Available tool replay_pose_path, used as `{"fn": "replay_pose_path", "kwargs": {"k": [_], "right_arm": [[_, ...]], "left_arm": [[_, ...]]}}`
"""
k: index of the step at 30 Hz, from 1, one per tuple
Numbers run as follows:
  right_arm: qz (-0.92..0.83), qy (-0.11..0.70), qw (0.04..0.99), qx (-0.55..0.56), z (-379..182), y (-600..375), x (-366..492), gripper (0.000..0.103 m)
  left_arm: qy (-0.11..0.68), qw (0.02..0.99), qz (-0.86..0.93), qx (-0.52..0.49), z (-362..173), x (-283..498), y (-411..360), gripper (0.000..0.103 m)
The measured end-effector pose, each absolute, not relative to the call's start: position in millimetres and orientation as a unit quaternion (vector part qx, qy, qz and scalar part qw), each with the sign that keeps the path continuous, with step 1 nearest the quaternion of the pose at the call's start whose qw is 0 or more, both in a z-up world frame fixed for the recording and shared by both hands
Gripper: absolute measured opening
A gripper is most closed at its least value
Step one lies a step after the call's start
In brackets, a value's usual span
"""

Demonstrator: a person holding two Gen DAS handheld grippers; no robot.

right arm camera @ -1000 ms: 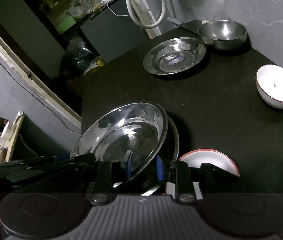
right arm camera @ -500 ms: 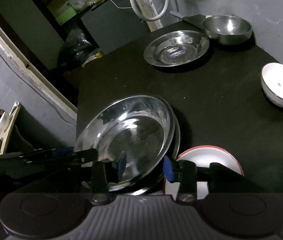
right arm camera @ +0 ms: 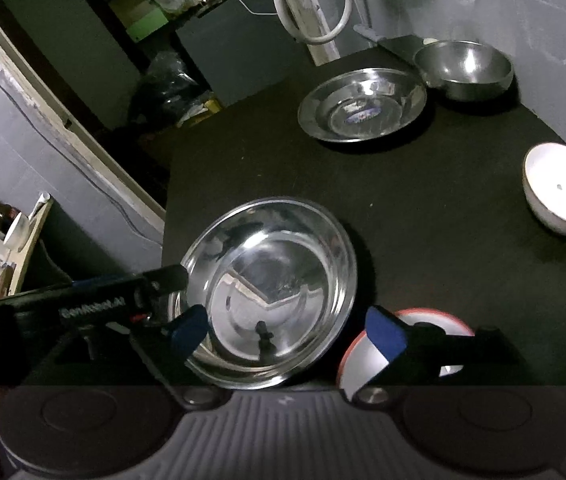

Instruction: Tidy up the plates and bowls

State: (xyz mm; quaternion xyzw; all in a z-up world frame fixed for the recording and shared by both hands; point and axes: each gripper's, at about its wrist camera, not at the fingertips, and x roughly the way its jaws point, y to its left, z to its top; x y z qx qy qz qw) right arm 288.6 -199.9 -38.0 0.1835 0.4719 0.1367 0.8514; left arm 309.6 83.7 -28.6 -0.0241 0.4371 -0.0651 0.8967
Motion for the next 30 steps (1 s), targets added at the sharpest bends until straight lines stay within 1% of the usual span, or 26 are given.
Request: {"fn": "replay_pose_path", "kwargs": {"k": [1,3,7,11,14,17,21,27,29,30], "right_arm": [[0.138,0.469,0.852,0.184,-37.6,-203.8,290.9,0.098],[0.137,0.455,0.861,0.182,-36.3,-212.8,296.3,0.103],[0.126,0.417,0.881,0.183,-37.1,-236.2,318.0,0.103],[0.109,0.397,0.884,0.221,-47.7,-264.6,354.6,0.103],[0.109,0.391,0.882,0.238,-62.2,-280.4,385.1,0.103],[0.119,0.379,0.891,0.221,-74.1,-282.3,410.0,0.102],[0.126,0.366,0.902,0.191,-87.1,-276.8,425.9,0.094],[0.12,0.352,0.909,0.19,-98.0,-273.5,430.7,0.084],[0.116,0.349,0.91,0.192,-102.0,-274.6,435.4,0.081],[0.114,0.35,0.909,0.197,-104.1,-275.8,438.4,0.079]], "left_arm": [[0.432,0.9,-0.059,-0.029,-26.5,312.1,83.1,0.101],[0.419,0.906,-0.051,-0.038,-22.7,318.8,81.0,0.102],[0.39,0.918,-0.039,-0.051,-13.7,338.9,66.2,0.102],[0.349,0.934,-0.036,-0.067,-5.5,365.8,40.2,0.102],[0.352,0.934,-0.021,-0.054,-11.9,400.6,13.8,0.102],[0.372,0.927,-0.02,-0.04,-25.1,436.5,-11.9,0.102],[0.391,0.919,-0.024,-0.04,-44.0,463.1,-28.8,0.102],[0.407,0.911,-0.038,-0.057,-64.2,480.3,-43.1,0.101],[0.411,0.909,-0.045,-0.058,-71.3,482.2,-45.9,0.094],[0.413,0.908,-0.045,-0.061,-73.9,483.0,-47.1,0.087]]}}
